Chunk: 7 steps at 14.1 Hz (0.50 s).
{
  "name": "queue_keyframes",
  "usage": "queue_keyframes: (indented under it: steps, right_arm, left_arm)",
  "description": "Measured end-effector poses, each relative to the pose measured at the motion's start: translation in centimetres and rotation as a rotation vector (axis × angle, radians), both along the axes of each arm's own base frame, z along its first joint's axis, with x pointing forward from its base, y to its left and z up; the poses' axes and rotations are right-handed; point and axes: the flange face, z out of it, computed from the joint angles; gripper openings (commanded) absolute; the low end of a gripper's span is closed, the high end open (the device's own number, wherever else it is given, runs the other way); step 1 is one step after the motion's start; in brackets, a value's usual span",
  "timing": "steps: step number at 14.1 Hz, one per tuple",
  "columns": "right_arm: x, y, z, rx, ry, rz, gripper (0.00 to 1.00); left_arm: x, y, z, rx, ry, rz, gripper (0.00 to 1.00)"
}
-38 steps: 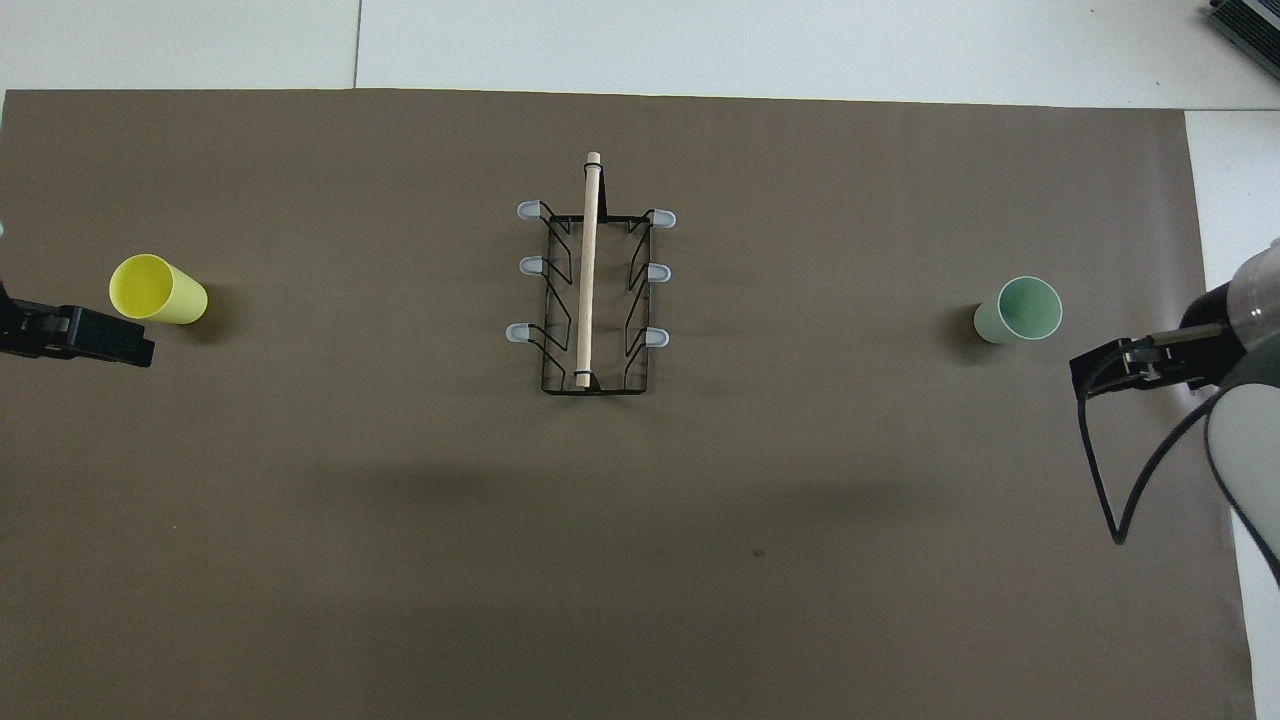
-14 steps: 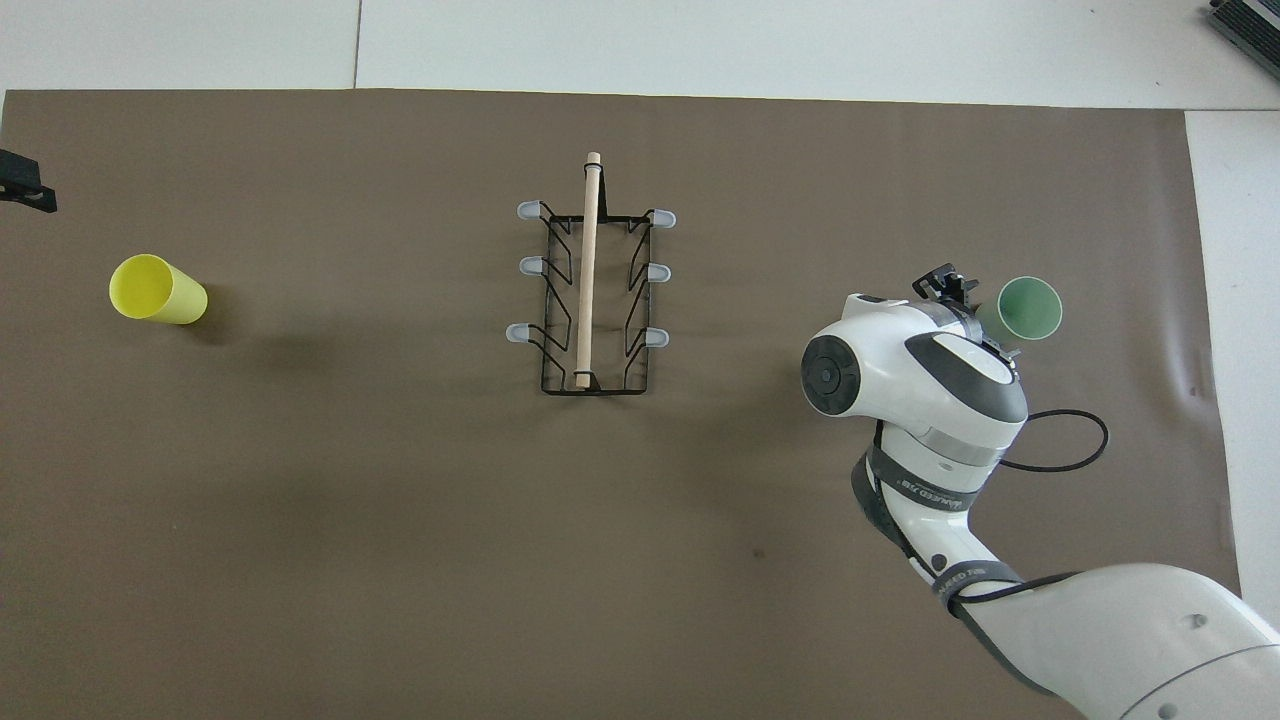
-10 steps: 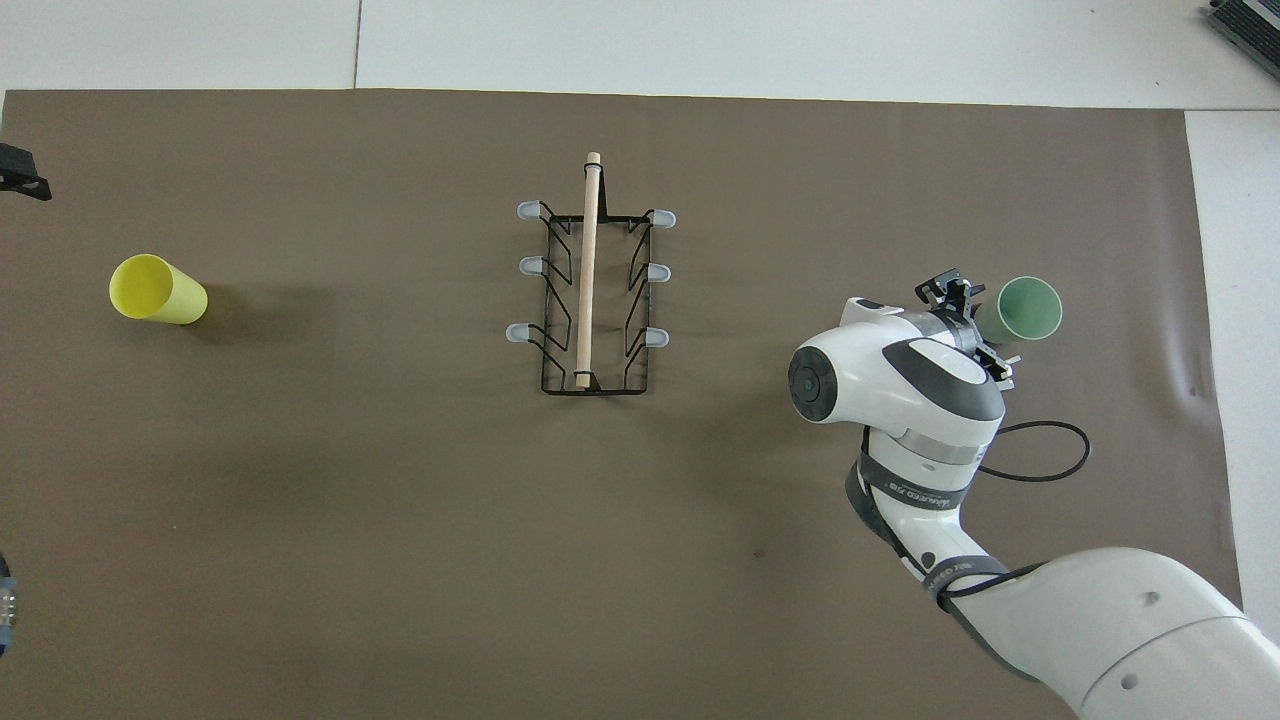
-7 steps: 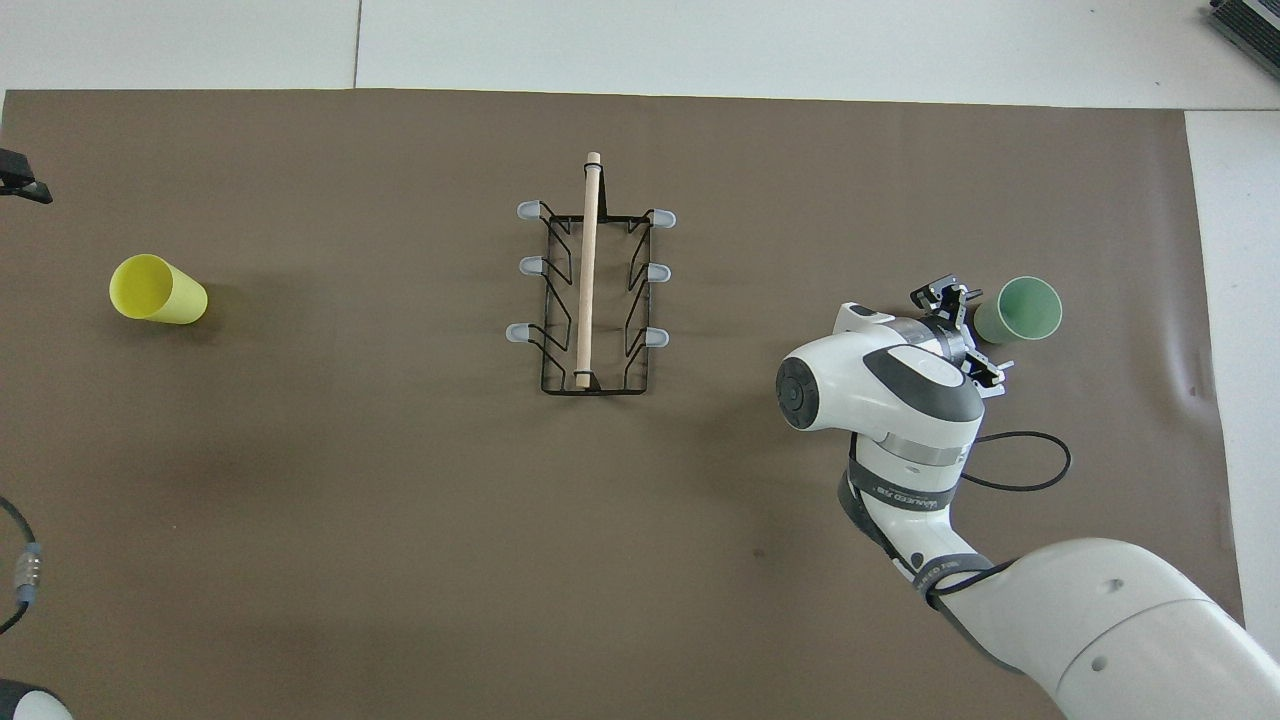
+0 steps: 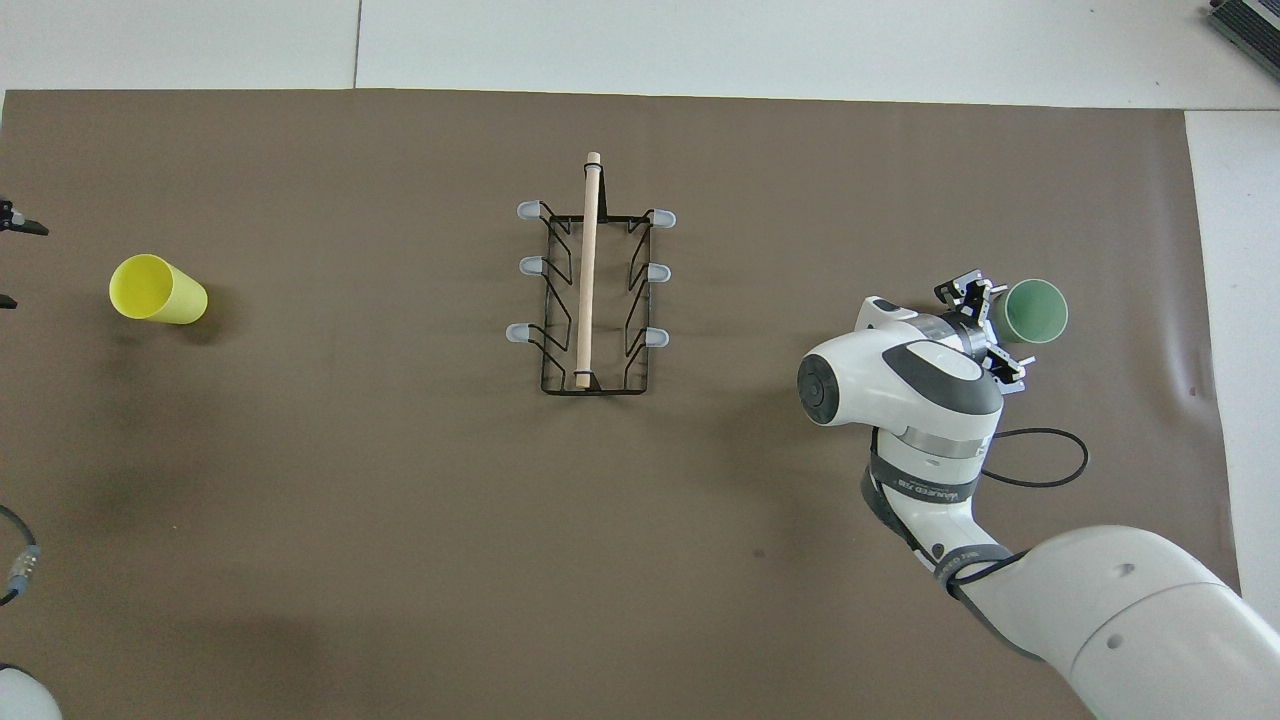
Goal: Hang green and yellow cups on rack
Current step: 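Grasp the green cup with the right gripper while the left gripper reaches the yellow cup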
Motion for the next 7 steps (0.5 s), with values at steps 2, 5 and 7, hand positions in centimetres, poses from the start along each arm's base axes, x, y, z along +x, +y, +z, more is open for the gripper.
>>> queue_keyframes:
  steps: [2, 5, 7]
  right_arm:
    - [0.3, -0.8, -0.2, 0.003, -0.007, 0.017, 1.0]
    - [0.6, -2.0, -0.8, 0.001, -0.009, 0.031, 1.0]
    - [0.5, -2.1, -1.6, -0.004, -0.015, 0.034, 0.74]
  left_arm:
    - [-1.0, 0.6, -1.3, -0.089, 0.049, 0.186, 1.0]
    - [-1.6, 0.4, -2.7, -0.232, 0.141, 0.502, 1.0]
    - [-2.4, 0.6, -3.9, -0.29, 0.207, 0.65, 1.0]
